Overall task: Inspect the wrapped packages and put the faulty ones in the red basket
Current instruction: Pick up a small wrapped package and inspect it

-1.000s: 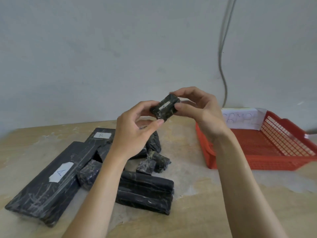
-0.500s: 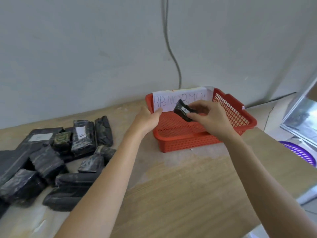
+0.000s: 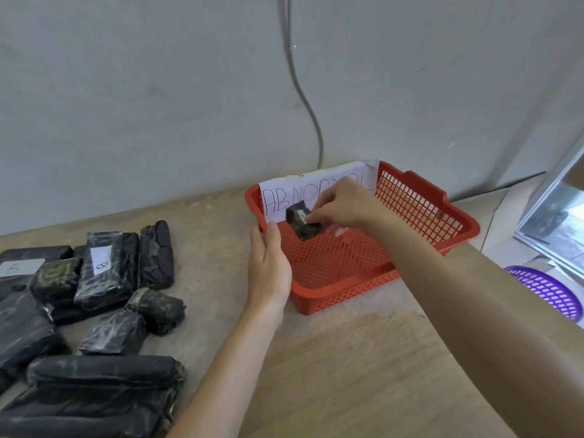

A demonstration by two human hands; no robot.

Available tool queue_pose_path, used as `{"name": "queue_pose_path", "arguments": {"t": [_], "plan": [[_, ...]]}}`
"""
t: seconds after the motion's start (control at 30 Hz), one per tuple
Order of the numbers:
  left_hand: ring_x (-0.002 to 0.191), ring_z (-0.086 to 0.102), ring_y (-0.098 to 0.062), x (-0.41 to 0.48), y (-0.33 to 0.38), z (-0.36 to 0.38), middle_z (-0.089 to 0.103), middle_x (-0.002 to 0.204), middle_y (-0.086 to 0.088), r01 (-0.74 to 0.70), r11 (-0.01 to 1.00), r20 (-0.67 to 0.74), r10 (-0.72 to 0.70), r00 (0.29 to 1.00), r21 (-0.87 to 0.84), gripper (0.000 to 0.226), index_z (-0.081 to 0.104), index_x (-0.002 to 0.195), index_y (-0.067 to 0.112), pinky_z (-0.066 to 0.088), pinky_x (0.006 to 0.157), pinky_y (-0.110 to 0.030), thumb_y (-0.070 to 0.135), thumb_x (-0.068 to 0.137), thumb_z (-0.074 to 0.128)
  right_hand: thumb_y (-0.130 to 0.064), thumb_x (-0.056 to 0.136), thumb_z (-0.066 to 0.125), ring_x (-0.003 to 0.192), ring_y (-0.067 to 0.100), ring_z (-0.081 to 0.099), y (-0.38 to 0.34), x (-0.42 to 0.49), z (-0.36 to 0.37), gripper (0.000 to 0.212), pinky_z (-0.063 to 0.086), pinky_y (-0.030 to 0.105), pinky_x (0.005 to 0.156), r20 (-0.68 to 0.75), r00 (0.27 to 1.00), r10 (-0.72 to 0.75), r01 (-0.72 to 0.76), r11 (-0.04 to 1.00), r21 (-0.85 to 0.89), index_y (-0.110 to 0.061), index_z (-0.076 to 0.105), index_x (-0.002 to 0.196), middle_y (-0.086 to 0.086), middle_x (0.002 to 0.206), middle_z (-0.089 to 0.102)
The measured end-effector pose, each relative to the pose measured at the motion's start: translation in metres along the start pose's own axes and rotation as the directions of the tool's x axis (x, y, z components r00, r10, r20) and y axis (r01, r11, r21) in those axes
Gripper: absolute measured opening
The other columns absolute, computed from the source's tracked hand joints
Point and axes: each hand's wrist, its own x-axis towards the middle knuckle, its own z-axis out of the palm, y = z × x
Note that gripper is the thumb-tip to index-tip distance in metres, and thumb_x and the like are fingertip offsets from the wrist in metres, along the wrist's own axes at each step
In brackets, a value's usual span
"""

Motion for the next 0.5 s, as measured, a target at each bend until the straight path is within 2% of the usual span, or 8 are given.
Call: {"name": "queue_pose_path", "arguments": {"t": [0.07, 0.17, 0.23, 0.3, 0.4, 0.5], "plan": [[0.138, 0.046, -0.003, 0.002, -0.002, 0.0, 0.05, 0.146, 0.023, 0.017, 1.0, -0.009, -0.017, 1.0, -0.015, 0.042, 0.046, 0.154, 0.038, 0.033, 0.115, -0.03, 0.045, 0.114, 0.038, -0.009, 0.088, 0.084, 0.075, 0.031, 0.081, -0.011, 0.017, 0.013, 0.015, 0.068, 0.036, 0.074, 0.087, 0.996, 0.027, -0.02, 0.996, -0.089, 0.002, 0.079, 0.096, 0.02, 0.08, 0.08], [0.133, 0.052, -0.005, 0.001, -0.001, 0.001, 0.06, 0.134, 0.026, 0.004, 1.0, -0.026, -0.004, 1.0, -0.002, 0.034, 0.054, 0.144, 0.039, 0.039, 0.114, -0.033, 0.041, 0.114, 0.038, -0.013, 0.082, 0.09, 0.077, 0.027, 0.082, -0.023, 0.035, 0.03, 0.025, 0.066, 0.038, 0.088, 0.138, 0.99, 0.036, -0.005, 0.976, -0.219, 0.004, 0.08, 0.098, 0.016, 0.08, 0.081], [0.125, 0.052, 0.0, 0.002, -0.001, 0.001, 0.057, 0.116, 0.035, 0.019, 1.0, -0.032, -0.019, 0.999, 0.013, 0.028, 0.054, 0.137, 0.043, 0.037, 0.107, -0.027, 0.04, 0.115, 0.038, -0.014, 0.079, 0.093, 0.08, 0.025, 0.082, -0.027, 0.039, 0.039, 0.029, 0.065, 0.038, 0.089, 0.16, 0.987, 0.028, 0.018, 0.96, -0.281, 0.004, 0.08, 0.097, 0.015, 0.083, 0.082], [0.117, 0.05, 0.006, 0.002, -0.001, 0.001, 0.05, 0.108, 0.041, 0.022, 1.0, -0.026, -0.022, 0.999, 0.013, 0.032, 0.051, 0.144, 0.042, 0.034, 0.1, -0.02, 0.04, 0.115, 0.038, -0.011, 0.082, 0.09, 0.075, 0.027, 0.082, -0.026, 0.039, 0.047, 0.023, 0.066, 0.035, 0.084, 0.152, 0.988, 0.003, 0.034, 0.971, -0.237, 0.005, 0.079, 0.094, 0.017, 0.08, 0.081], [0.107, 0.051, 0.019, 0.002, -0.001, 0.0, 0.054, 0.112, 0.04, -0.001, 0.999, -0.007, 0.002, 1.0, 0.038, 0.035, 0.053, 0.147, 0.04, 0.036, 0.088, -0.012, 0.04, 0.115, 0.038, -0.009, 0.086, 0.084, 0.068, 0.029, 0.081, -0.021, 0.035, 0.055, 0.016, 0.067, 0.036, 0.079, 0.091, 0.993, -0.082, 0.097, 0.979, -0.179, 0.006, 0.077, 0.086, 0.017, 0.074, 0.079], [0.118, 0.056, 0.006, 0.002, 0.002, -0.004, 0.061, 0.126, 0.029, -0.006, 0.998, 0.043, 0.004, 0.999, 0.064, 0.035, 0.054, 0.146, 0.037, 0.039, 0.098, -0.022, 0.039, 0.114, 0.039, -0.025, 0.091, 0.08, 0.07, 0.025, 0.081, -0.022, 0.033, 0.054, 0.028, 0.067, 0.035, 0.078, 0.112, 0.987, -0.12, 0.144, 0.96, -0.241, 0.002, 0.078, 0.084, 0.013, 0.074, 0.079]]}}
